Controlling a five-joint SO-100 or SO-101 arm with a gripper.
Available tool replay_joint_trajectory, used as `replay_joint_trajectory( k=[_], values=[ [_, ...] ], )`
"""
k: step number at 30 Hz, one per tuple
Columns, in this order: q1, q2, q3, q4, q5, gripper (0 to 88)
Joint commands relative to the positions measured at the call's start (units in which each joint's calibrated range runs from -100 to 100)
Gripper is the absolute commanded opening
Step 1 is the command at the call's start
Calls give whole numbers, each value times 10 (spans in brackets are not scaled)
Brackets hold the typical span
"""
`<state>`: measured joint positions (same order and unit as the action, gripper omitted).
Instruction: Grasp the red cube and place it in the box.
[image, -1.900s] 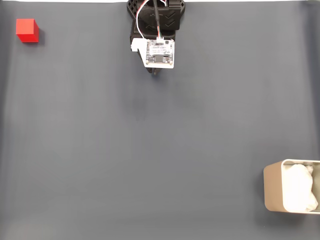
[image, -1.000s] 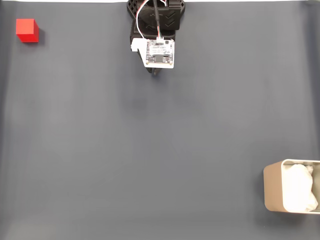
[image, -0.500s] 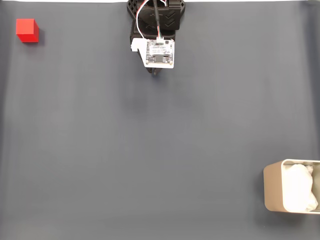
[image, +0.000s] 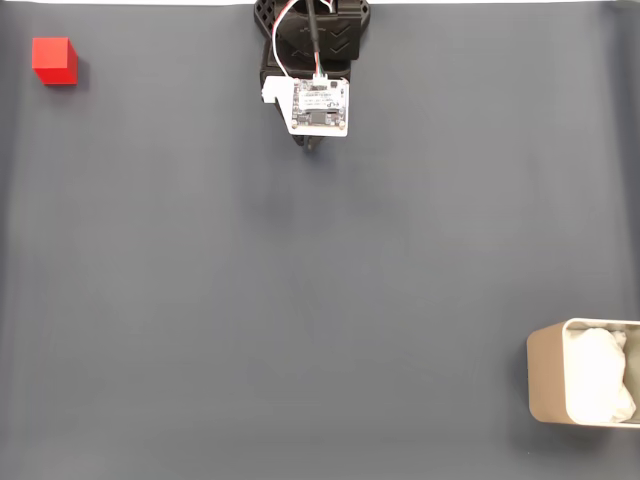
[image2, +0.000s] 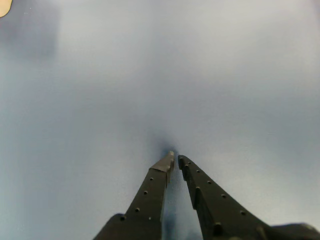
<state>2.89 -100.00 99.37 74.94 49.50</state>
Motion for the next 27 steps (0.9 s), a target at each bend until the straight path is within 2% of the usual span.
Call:
replay_joint_trajectory(
  k=[1, 23, 27],
  values=[
    [0, 0, 5, 10, -1, 0],
    [0, 0, 5, 10, 0, 0],
    [-1, 0, 5, -31, -11, 0]
  ],
)
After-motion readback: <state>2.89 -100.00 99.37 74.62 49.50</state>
